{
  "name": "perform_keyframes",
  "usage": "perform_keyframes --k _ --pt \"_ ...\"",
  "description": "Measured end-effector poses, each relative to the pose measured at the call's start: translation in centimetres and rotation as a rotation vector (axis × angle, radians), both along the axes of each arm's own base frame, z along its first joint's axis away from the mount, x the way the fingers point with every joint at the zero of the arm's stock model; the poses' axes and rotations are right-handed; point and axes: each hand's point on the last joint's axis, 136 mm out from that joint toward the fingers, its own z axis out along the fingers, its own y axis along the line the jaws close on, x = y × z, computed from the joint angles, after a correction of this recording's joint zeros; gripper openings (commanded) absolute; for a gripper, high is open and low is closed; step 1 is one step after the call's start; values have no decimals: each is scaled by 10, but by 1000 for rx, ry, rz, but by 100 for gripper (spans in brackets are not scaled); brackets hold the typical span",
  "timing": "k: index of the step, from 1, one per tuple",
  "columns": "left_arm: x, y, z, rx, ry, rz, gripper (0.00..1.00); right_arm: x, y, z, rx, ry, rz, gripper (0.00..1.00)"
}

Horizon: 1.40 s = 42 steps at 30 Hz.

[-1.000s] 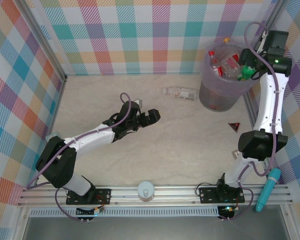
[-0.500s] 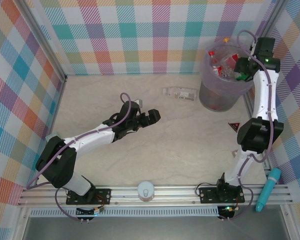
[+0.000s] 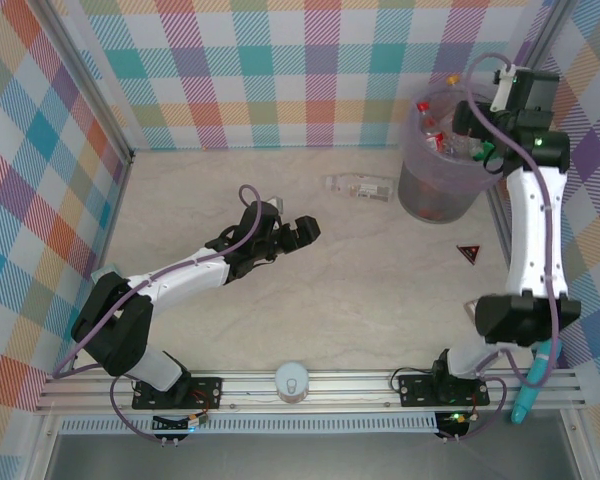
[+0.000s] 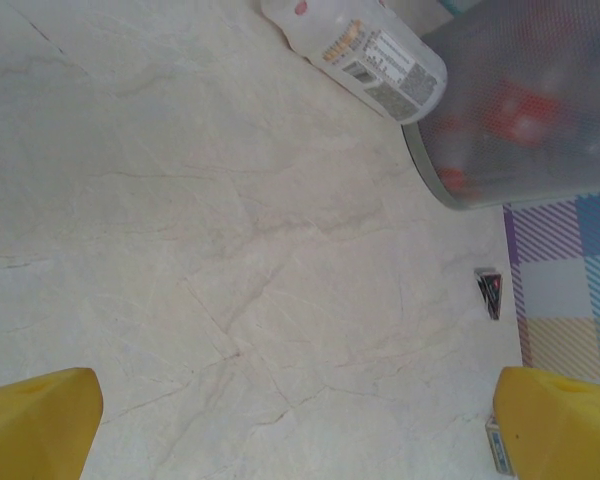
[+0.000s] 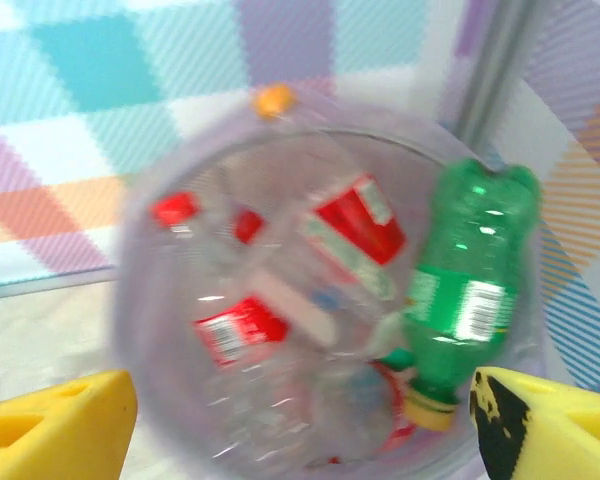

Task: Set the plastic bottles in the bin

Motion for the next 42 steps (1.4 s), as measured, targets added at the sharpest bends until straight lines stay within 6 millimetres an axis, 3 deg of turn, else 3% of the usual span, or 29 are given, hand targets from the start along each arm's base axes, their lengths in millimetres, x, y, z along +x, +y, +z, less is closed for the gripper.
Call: perform_keyframes --k 3,6,10,14,21,26,29,33,37,42 --pt "2 8 4 -2 -9 41 100 -19 55 14 -32 -70 134 87" --pt "0 25 9 2 -26 88 100 -23 108 3 -90 -74 283 88" --pt "-5 52 17 18 -43 151 100 -14 173 -49 -206 12 474 92" --pt "-15 73 22 41 -51 183 100 14 216 -118 -310 143 592 100" --pt "-37 84 22 77 -33 153 100 94 231 -235 -460 349 625 99" --pt "-48 92 32 88 -48 147 100 129 227 -286 -491 409 643 99" --pt "-53 97 37 94 -62 148 100 135 224 -303 -481 434 663 99" --pt "-54 99 42 97 -77 149 100 134 224 -310 -453 453 699 99" --pt "-54 99 41 101 -75 147 100 128 230 -315 -422 469 744 99" --pt "-57 101 32 122 -47 145 100 123 235 -339 -394 521 785 99"
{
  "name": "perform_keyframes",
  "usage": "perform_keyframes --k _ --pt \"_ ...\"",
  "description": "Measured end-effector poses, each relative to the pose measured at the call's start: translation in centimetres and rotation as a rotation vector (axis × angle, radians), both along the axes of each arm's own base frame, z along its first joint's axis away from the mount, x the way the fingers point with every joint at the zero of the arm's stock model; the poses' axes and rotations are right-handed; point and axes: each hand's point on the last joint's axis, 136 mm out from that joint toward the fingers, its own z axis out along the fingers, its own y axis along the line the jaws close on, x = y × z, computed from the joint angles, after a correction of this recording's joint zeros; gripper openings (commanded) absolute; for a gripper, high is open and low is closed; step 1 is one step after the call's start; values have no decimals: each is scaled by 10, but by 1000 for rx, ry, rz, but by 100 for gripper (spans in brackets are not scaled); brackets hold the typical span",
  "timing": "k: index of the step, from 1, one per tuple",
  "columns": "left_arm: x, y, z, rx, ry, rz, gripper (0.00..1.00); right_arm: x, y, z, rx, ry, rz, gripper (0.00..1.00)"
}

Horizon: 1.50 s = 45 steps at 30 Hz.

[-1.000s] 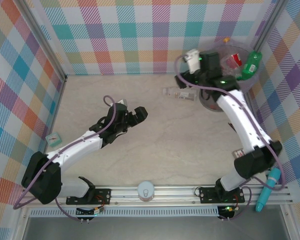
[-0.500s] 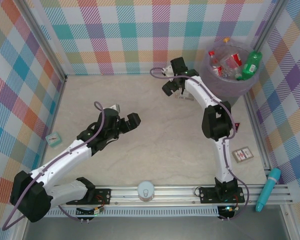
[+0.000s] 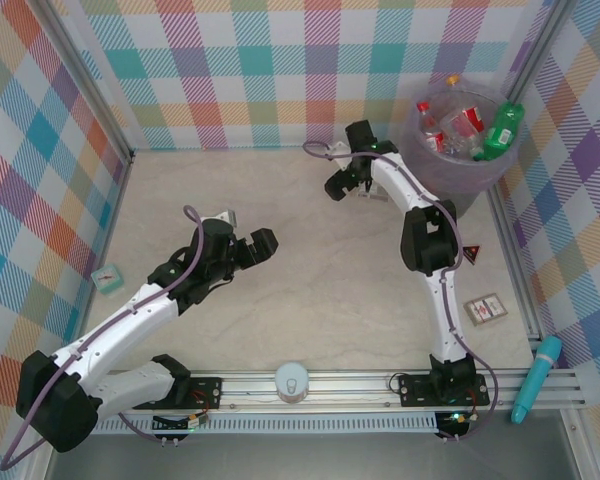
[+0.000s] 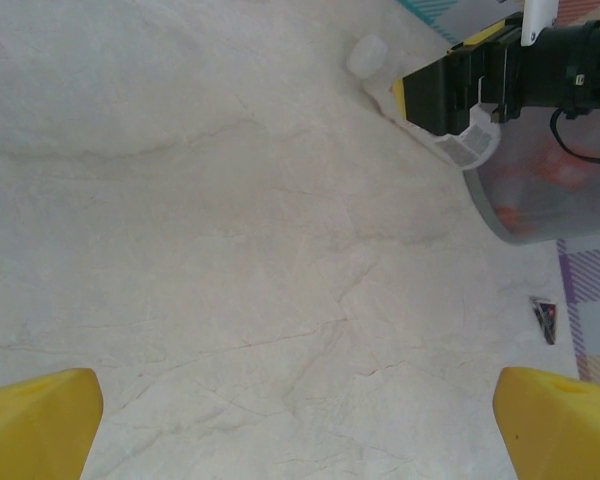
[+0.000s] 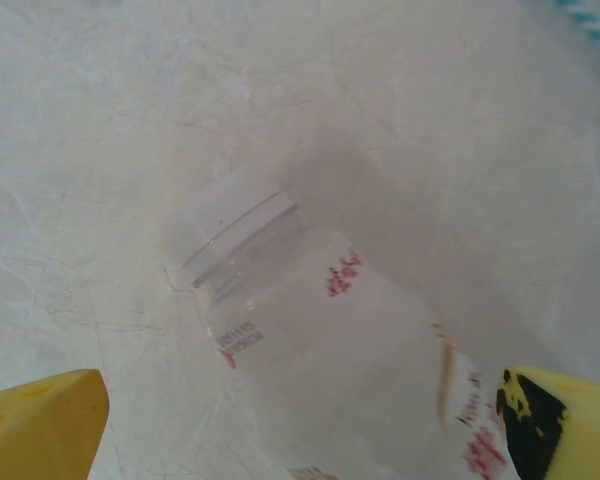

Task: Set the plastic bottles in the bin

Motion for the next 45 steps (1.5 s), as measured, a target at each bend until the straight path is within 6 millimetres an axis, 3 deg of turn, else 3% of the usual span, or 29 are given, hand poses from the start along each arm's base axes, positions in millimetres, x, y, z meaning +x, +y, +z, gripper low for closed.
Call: perform_keyframes --k 5,14,20,25,29,34,36,39,42,45 --pt "-1 1 -9 20 28 -2 100 2 0 -26 -27 37 15 99" --pt "0 0 -17 32 48 -2 100 -17 -5 -53 -36 106 6 74" --pt "1 -1 -20 39 57 -2 100 -24 3 -26 -13 70 6 65" --pt "2 0 -20 44 54 -1 100 -30 17 34 47 -12 -2 60" --pt "8 -3 -15 55 48 -3 100 -35 15 114 101 -145 -42 59" --pt "14 -7 -10 58 41 -9 100 -47 -10 225 145 -374 -120 59" --pt "14 -7 -11 58 43 -9 100 -49 -31 275 160 -494 -172 59" --pt "16 -9 -9 48 33 -10 100 -42 -73 334 167 -643 -277 59" --pt "17 -10 -7 37 22 -8 100 -33 -132 366 148 -742 -412 58" --pt "17 -12 -8 29 26 -15 100 -21 -184 376 108 -789 -523 58"
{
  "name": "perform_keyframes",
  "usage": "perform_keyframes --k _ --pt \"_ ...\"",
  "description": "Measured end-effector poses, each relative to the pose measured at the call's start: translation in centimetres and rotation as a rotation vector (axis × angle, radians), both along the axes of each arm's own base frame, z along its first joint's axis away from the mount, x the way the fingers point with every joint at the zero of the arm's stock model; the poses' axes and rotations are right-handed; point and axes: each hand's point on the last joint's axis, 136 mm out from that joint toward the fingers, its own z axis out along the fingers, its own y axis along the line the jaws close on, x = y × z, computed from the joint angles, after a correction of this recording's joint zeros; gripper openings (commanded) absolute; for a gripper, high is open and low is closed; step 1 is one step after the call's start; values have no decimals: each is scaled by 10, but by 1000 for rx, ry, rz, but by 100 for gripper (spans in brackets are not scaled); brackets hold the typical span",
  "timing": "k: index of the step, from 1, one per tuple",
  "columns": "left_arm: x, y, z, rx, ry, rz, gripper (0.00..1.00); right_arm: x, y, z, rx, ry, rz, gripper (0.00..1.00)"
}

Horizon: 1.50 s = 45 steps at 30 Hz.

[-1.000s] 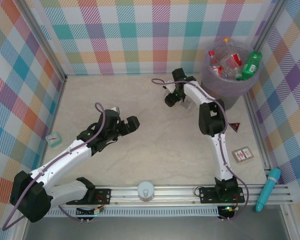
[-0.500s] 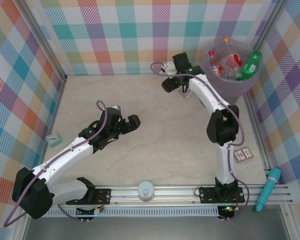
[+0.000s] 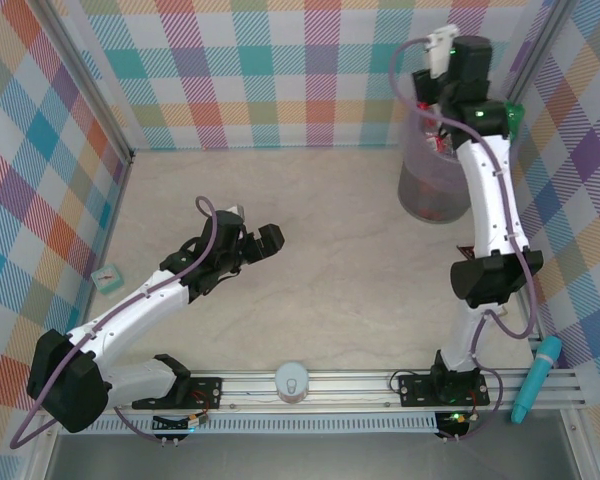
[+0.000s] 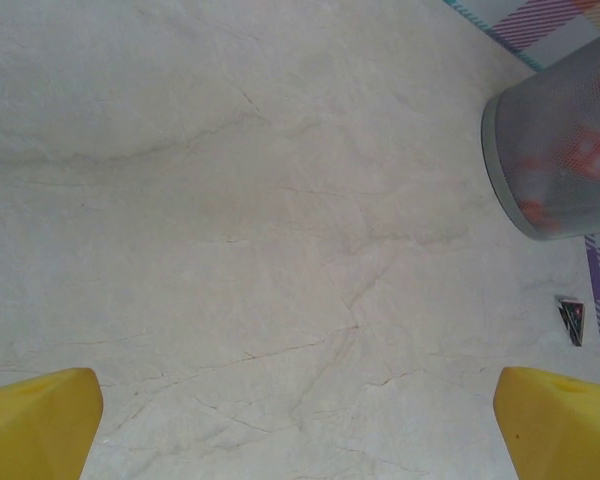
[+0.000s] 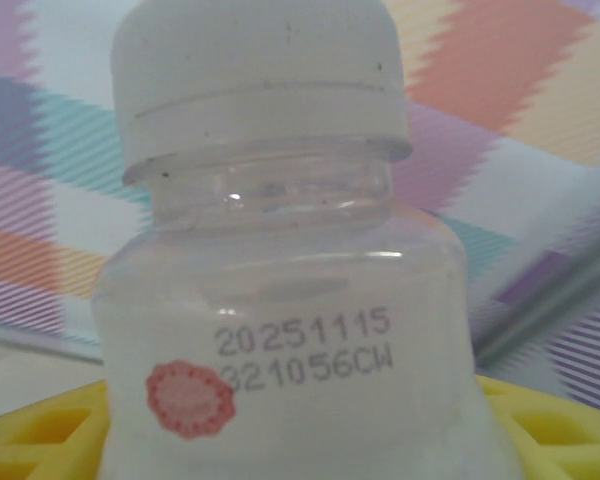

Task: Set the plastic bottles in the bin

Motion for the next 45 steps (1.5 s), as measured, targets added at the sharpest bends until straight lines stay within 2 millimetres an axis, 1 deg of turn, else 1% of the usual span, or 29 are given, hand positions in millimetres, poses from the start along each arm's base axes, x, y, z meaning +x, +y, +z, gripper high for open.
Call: perform_keyframes --k 2,3,5,6,8,10,14,18,20,27,30,33,36,39,41,45 --pt "0 -1 0 -3 0 -3 100 11 -28 0 -4 -11 -64 58" --pt "0 -1 0 -4 -1 -4 100 16 -38 -2 -4 -11 -85 58" --pt "0 -1 1 -6 -2 -5 100 25 -48 -12 -2 4 -104 58" --pt "0 -1 0 -6 -2 -5 100 29 -49 -20 2 23 -104 58" --pt "0 -2 0 -7 -4 -5 100 33 -45 -33 23 56 -92 59" --pt "1 -2 1 -10 -9 -5 100 34 -38 -38 53 66 -73 59" --pt "1 -2 1 -11 -10 -6 100 38 -26 -34 126 27 -37 58" --pt "0 -2 -3 -8 -5 -6 100 45 -18 -37 185 -16 1 59" --pt "-1 -1 -6 -4 1 -5 100 49 -15 -33 208 -44 14 60" --pt "-2 -1 -7 -5 3 -7 100 69 -4 0 258 -223 87 61" --pt "-2 -3 -6 -18 6 -12 100 83 -1 4 263 -299 111 61" --pt "-2 -4 -5 -27 9 -11 100 99 1 -4 266 -329 122 61" --pt "-2 -4 -5 -30 10 -9 100 120 3 -19 268 -334 130 61" --pt "-2 -4 -5 -30 10 -9 100 134 3 -32 275 -337 131 63" --pt "-2 -4 -5 -30 9 -9 100 138 1 -37 275 -333 125 64" --pt "-4 -2 -2 -29 5 -6 100 138 -8 -43 276 -333 111 64"
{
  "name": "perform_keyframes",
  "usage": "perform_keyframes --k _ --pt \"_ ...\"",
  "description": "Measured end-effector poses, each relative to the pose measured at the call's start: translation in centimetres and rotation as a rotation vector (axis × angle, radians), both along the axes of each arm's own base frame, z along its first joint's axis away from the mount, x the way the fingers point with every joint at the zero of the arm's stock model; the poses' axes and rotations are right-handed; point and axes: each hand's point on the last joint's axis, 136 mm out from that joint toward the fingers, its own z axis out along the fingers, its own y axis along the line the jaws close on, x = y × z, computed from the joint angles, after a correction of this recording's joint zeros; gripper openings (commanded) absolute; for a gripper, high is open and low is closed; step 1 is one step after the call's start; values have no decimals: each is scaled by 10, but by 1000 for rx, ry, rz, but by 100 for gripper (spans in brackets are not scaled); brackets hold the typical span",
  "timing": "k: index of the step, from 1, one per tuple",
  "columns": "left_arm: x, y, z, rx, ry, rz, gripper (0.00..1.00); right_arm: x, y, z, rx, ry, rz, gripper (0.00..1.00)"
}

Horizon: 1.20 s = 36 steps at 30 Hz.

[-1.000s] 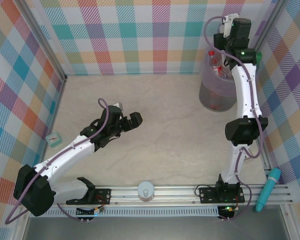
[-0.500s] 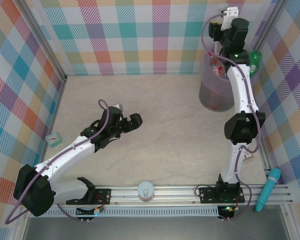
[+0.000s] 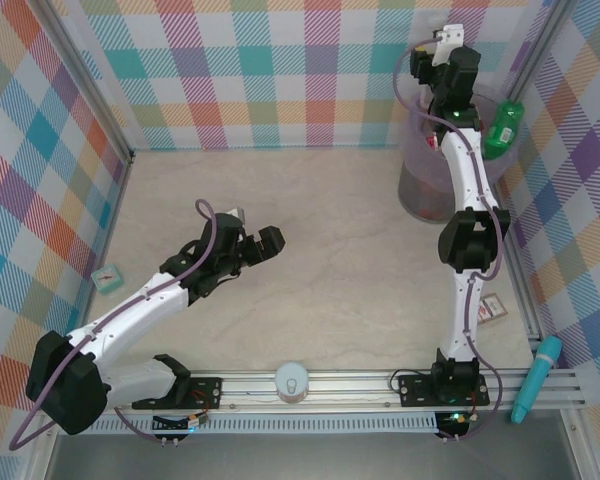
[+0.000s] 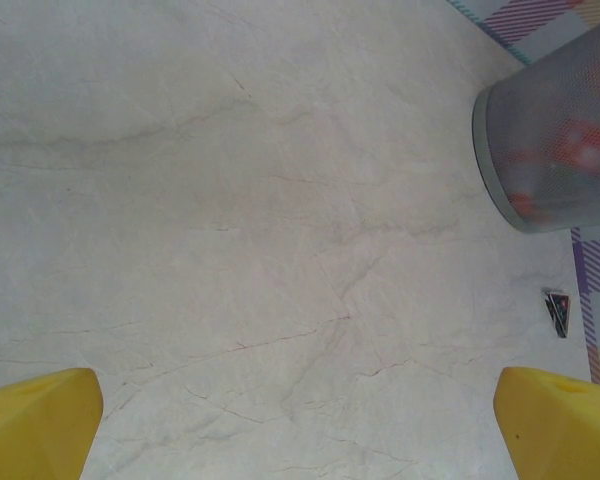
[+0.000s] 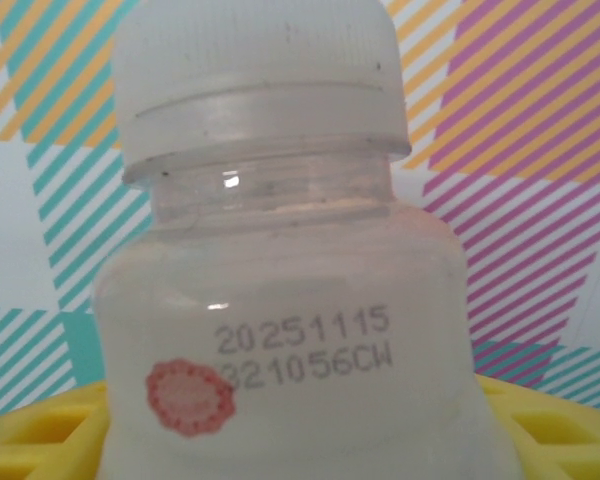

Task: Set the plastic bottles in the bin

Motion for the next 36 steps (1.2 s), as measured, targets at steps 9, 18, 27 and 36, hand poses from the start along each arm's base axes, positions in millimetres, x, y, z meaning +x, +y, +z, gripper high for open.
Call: perform_keyframes --k 9,18,27,36 --pt "0 0 1 2 -2 -2 100 -30 -6 -8 9 -31 -5 63" --pt "2 -2 -3 1 2 -6 100 -61 -5 -3 34 2 18 64" --pt "4 -5 1 -15 -10 -9 100 -85 6 21 61 51 102 68" --pt "5 -6 1 -21 -18 -9 100 -119 14 -18 88 140 146 67"
